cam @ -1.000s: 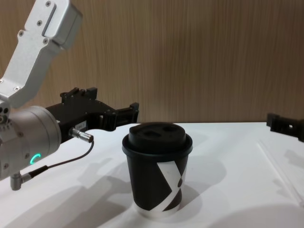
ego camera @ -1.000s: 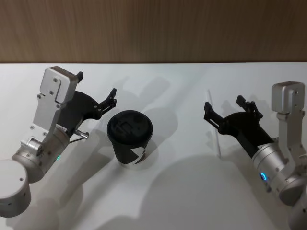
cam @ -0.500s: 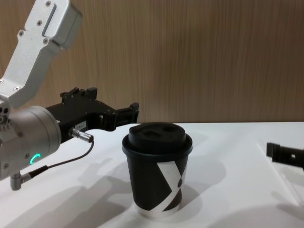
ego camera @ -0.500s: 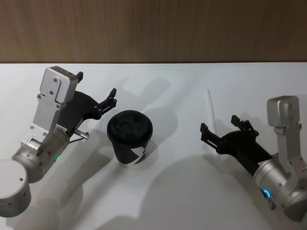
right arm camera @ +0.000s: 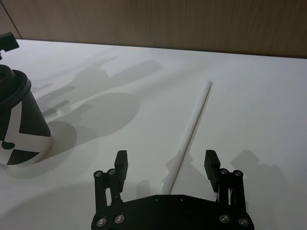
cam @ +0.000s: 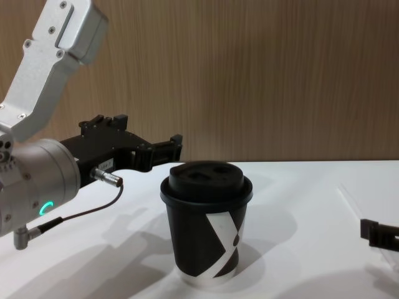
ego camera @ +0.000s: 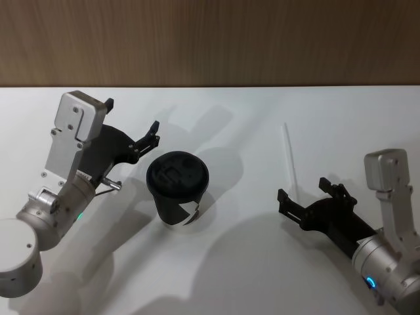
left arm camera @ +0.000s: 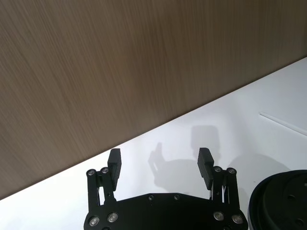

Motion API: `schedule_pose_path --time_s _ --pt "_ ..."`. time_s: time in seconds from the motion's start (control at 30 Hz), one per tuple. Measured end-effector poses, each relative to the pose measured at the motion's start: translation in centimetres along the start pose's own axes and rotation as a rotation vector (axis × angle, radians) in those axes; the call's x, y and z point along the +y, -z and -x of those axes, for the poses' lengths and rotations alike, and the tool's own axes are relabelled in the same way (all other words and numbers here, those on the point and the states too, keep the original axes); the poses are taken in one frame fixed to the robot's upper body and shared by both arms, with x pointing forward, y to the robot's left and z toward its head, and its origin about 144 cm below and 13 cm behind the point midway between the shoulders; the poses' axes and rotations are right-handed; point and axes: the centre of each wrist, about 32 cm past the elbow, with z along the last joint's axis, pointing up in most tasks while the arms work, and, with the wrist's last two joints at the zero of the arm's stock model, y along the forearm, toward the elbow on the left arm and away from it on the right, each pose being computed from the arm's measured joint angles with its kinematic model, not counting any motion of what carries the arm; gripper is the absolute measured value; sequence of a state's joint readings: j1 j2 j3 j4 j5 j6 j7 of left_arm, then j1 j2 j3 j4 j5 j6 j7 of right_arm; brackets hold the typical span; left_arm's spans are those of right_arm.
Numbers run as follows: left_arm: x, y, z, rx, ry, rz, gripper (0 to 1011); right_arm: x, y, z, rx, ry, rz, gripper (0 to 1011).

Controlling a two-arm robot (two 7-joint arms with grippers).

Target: Pick up the straw with one hand, pass it to the other hand, and insert it into the cup.

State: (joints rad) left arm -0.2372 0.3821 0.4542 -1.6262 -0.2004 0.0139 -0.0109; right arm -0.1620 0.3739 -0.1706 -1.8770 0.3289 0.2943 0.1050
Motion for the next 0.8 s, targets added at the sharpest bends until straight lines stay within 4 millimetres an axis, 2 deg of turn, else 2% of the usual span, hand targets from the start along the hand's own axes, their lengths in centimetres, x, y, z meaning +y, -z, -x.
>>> schedule_pose_path --time_s 0.8 --pt "0.00 0.00 0.00 0.000 0.000 0.000 1003 0.76 0.90 -0.44 -0.042 0.009 0.021 1001"
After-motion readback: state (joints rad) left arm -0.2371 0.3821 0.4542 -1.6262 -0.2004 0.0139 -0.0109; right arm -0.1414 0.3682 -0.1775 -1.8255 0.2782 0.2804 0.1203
